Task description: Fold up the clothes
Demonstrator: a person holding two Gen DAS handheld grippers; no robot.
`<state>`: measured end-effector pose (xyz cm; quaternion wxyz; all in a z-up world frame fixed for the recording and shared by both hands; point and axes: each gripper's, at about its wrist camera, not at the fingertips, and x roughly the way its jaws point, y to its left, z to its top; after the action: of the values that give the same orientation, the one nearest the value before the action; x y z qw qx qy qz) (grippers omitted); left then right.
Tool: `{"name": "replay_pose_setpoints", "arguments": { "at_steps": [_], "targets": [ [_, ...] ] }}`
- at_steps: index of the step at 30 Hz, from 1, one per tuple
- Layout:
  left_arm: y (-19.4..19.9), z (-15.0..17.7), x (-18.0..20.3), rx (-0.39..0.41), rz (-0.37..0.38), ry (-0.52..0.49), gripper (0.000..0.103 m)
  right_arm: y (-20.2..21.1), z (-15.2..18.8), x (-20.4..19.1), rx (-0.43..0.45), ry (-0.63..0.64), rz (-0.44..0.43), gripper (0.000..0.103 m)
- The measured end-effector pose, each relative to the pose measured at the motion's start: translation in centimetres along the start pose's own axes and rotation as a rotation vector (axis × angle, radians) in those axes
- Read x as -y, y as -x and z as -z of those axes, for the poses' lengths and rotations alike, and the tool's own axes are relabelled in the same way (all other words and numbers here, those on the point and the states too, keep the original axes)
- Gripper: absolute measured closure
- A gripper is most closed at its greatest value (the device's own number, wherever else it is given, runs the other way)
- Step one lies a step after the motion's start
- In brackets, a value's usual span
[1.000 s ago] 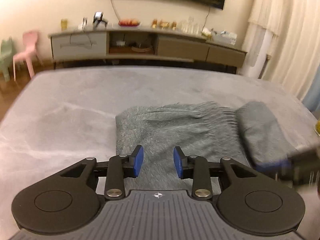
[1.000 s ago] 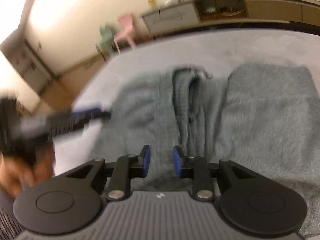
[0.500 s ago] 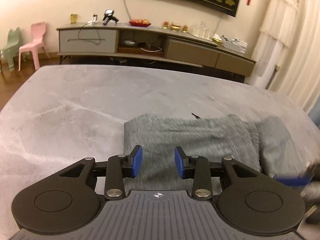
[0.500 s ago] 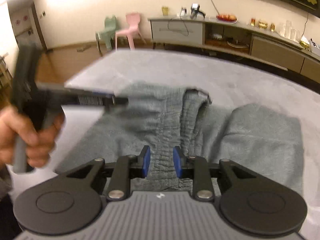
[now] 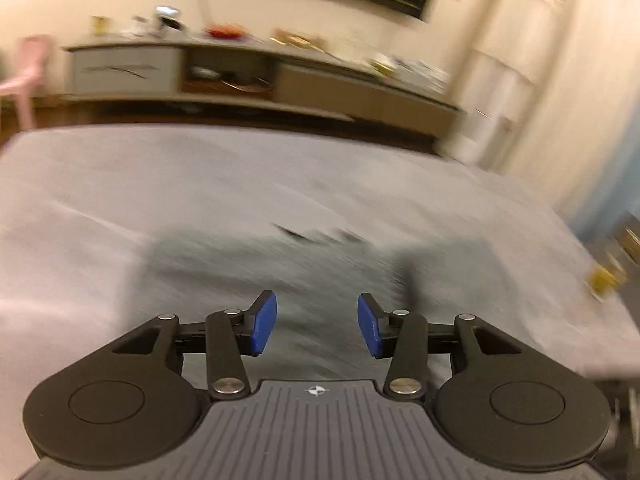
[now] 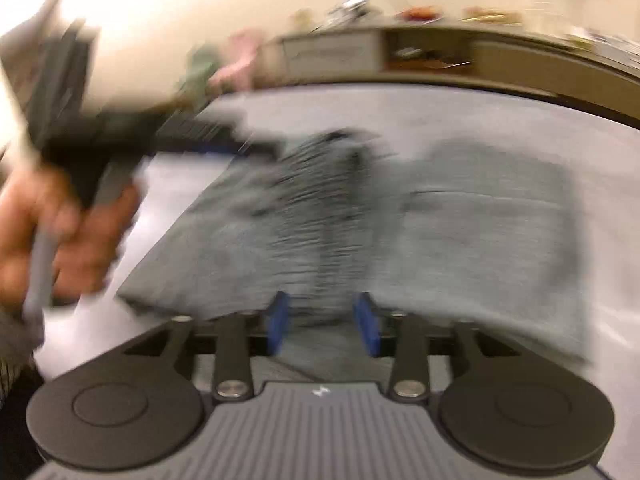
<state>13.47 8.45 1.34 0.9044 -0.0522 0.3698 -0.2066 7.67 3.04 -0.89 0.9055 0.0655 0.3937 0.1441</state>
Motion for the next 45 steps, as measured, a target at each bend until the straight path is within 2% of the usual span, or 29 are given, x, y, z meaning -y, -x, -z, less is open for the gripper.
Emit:
{"name": "replay_pose_setpoints", "arguments": {
  "at_steps": [2, 4, 5, 7, 10, 14, 16, 17, 19, 20, 21, 22, 23, 25, 27, 29, 31, 32, 33, 34, 35, 37, 39, 40, 41, 43, 45],
  "targets": [
    [-0.8, 1.3, 2.7, -0.038, 0.043, -0.043, 0.055, 1.7, 0.5, 3.8, 0.045, -0.093, 0.088, 0.044],
    [-2.3, 2.8, 5.4, -0.087, 0.018, -0.12, 0.055, 3.2, 1.0, 7.4, 0.087, -0.183, 0.171, 0.042],
    [-3.1, 3.6, 6.3, -0.109, -0.006, -0.149, 0.054, 3.0, 1.4, 8.5, 0.082, -0.205, 0.171, 0.041],
    [-3.5, 5.1, 8.6, -0.077, -0.089, -0.268, 0.051, 2.6, 2.3, 10.7, 0.07, -0.249, 0.171, 0.04],
    [-3.2, 7.1, 10.3, -0.06, -0.164, -0.398, 0.05, 1.5, 3.3, 12.5, 0.042, -0.279, 0.137, 0.039],
    [-1.8, 8.6, 10.7, -0.084, -0.16, -0.499, 0.049, 0.2, 3.5, 13.0, 0.014, -0.28, 0.127, 0.04],
    [-1.0, 6.4, 11.2, -0.1, -0.117, -0.472, 0.05, 0.1, 3.5, 13.2, 0.011, -0.289, 0.113, 0.041],
    [-0.6, 5.3, 11.5, -0.107, -0.095, -0.458, 0.05, 0.0, 3.4, 13.2, 0.009, -0.291, 0.108, 0.042],
    [0.3, 3.1, 12.1, -0.122, -0.052, -0.429, 0.046, -0.3, 2.8, 13.7, 0.003, -0.301, 0.086, 0.058],
    [0.7, 2.1, 12.4, -0.13, -0.03, -0.414, 0.04, -0.2, 3.0, 13.6, 0.008, -0.294, 0.082, 0.07],
    [1.1, 1.0, 12.7, -0.137, -0.008, -0.4, 0.034, 0.0, 3.2, 13.6, 0.013, -0.288, 0.079, 0.076],
    [1.2, -0.4, 13.7, -0.129, 0.014, -0.389, 0.023, 0.1, 3.3, 13.5, 0.019, -0.28, 0.077, 0.081],
    [0.8, -1.3, 14.8, -0.134, 0.031, -0.384, 0.018, 0.3, 3.2, 13.1, 0.04, -0.262, 0.087, 0.088],
    [-0.9, -2.8, 17.5, -0.169, 0.054, -0.408, 0.018, 1.2, 3.1, 12.5, 0.087, -0.228, 0.088, 0.091],
    [-3.7, -3.6, 20.3, -0.207, 0.034, -0.47, 0.018, 1.9, 3.2, 10.9, 0.148, -0.139, 0.104, 0.092],
    [-6.8, -3.4, 23.2, -0.273, 0.016, -0.544, 0.018, 2.5, 3.4, 9.3, 0.209, -0.049, 0.12, 0.093],
    [-9.0, -2.0, 25.2, -0.334, 0.004, -0.633, 0.018, 2.8, 3.7, 7.5, 0.259, 0.055, 0.132, 0.093],
    [-9.7, -1.5, 25.6, -0.356, -0.021, -0.674, 0.019, 2.9, 3.9, 6.7, 0.282, 0.104, 0.136, 0.093],
    [-10.4, -0.5, 25.9, -0.368, -0.06, -0.732, 0.026, 2.9, 3.9, 6.4, 0.293, 0.12, 0.129, 0.093],
    [-10.8, 0.3, 25.8, -0.356, -0.118, -0.79, 0.062, 2.9, 4.0, 6.1, 0.302, 0.134, 0.122, 0.093],
    [-11.0, 0.8, 25.7, -0.354, -0.144, -0.818, 0.075, 2.8, 3.9, 6.1, 0.3, 0.126, 0.112, 0.093],
    [-9.4, 0.6, 24.6, -0.305, -0.121, -0.788, 0.089, 2.8, 3.6, 6.5, 0.3, 0.093, 0.075, 0.091],
    [-5.8, -1.4, 22.5, -0.219, -0.08, -0.67, 0.094, 3.8, 3.2, 7.0, 0.336, 0.035, -0.01, 0.076],
    [-3.6, -3.0, 20.7, -0.173, -0.06, -0.593, 0.096, 4.6, 3.1, 7.3, 0.365, 0.003, -0.087, 0.066],
    [-1.1, -4.1, 18.3, -0.114, -0.056, -0.524, 0.096, 5.4, 3.0, 7.6, 0.39, -0.025, -0.162, 0.049],
    [4.0, -6.3, 13.3, 0.002, -0.048, -0.386, 0.1, 6.0, 2.8, 7.3, 0.393, -0.019, -0.275, 0.047],
    [7.6, -6.9, 6.4, 0.072, -0.127, -0.236, 0.1, 6.5, 2.7, 6.9, 0.392, -0.01, -0.382, 0.048]
  ]
}}
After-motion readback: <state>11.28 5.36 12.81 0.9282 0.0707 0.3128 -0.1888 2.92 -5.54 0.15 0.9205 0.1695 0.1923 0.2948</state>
